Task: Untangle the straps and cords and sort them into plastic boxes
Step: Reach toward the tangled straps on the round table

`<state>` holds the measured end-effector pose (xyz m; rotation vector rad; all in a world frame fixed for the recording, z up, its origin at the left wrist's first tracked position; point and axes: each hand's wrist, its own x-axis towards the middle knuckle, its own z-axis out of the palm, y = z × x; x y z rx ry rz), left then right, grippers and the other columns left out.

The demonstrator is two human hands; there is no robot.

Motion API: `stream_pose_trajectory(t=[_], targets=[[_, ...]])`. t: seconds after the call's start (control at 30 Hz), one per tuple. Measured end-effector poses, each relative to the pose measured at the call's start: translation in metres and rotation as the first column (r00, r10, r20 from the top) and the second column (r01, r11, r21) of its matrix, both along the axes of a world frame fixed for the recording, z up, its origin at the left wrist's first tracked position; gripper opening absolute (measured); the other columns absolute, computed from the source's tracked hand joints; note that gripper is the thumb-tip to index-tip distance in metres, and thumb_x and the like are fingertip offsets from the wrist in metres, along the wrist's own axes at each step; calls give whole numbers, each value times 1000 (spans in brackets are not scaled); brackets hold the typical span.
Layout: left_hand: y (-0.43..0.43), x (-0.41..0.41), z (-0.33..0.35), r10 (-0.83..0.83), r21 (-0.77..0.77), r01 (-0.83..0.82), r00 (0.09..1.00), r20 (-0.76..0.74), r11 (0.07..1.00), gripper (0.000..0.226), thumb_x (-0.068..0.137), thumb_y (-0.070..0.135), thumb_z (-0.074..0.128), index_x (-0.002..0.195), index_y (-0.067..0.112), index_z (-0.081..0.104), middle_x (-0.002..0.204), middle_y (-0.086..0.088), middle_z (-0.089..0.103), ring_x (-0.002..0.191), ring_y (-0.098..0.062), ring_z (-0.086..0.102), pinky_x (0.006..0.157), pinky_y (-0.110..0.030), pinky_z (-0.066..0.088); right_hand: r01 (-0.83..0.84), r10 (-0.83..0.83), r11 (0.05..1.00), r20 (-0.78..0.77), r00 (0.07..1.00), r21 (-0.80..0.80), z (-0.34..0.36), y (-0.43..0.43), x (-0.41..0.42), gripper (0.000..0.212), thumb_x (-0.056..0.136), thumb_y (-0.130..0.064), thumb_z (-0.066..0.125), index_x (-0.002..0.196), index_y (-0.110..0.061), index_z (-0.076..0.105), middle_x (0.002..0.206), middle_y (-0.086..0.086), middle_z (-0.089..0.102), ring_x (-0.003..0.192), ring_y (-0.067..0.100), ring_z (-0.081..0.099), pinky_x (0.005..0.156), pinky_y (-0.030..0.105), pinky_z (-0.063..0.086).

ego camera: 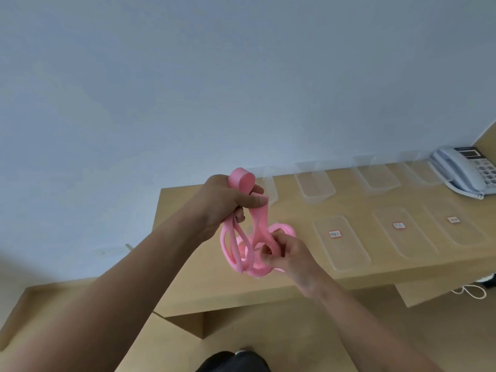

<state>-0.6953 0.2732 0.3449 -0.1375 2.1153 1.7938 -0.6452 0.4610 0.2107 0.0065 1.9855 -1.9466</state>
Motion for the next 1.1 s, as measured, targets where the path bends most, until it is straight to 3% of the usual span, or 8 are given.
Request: stream_pose_trajectory(t=[0.17,0.37,0.63,0.73,0.8,0.93,1.03,1.1], targets=[[-24,-40,-24,53,-138,-51,998,16,989,20,80,13,87,95,2,78,55,-4,59,43,-12,50,46,-23,48,178,-177,984,89,980,-2,-12,3,-24,20,88,1,70,104,-11,73,84,5,75,82,18,70,77,30,56],[-43,-51,-73,45,-102,-28,985,167,994,28,78,7,87,101,-4,75,77,-16,67,45,-14,49,47,-26,49,315,-318,948,118,941,41,-31,17,-42,21,87,-4,74,87,-25,78,89,11,75,73,21,70,66,34,59],[-41,-43,-132,143,-388,-41,961,236,921,31,77,6,88,100,-5,69,65,-10,61,41,-16,51,46,-26,46,71,-63,913,-34,997,401,-49,36,-82,31,85,-13,70,84,-43,74,82,-14,74,78,6,71,64,14,53],[-31,-39,-131,216,-413,-127,960,176,902,30,77,12,89,96,-1,70,69,-11,64,43,-17,54,52,-29,50,40,78,728,-140,987,685,-54,41,-93,17,87,-20,67,94,-35,72,92,-14,71,87,10,65,67,15,44],[-18,-42,-120,227,-323,-159,957,182,933,30,76,13,90,95,-1,72,70,-11,66,44,-18,54,51,-30,51,97,138,673,-253,958,733,-52,46,-97,22,87,-23,69,109,-26,71,108,-9,68,97,12,60,77,20,40],[33,-56,-85,211,79,-243,934,290,967,30,75,12,90,96,1,71,71,-6,61,48,-16,52,53,-30,53,-263,277,910,4,961,321,-27,52,-98,43,79,-31,82,116,-40,64,122,-15,66,115,8,62,97,26,48],[74,-72,-71,275,293,-378,900,337,878,37,73,16,89,97,5,64,71,-2,52,48,-12,46,53,-29,50,-473,473,879,25,881,63,-12,60,-91,70,77,-39,81,139,-31,51,132,-6,64,124,12,60,105,35,49],[94,-82,-69,314,369,-459,866,388,808,40,71,19,90,96,11,59,63,2,48,47,-10,43,52,-27,47,-451,455,888,25,890,-88,-7,74,-86,67,80,-36,75,141,-30,48,129,2,67,122,19,63,106,39,49]])
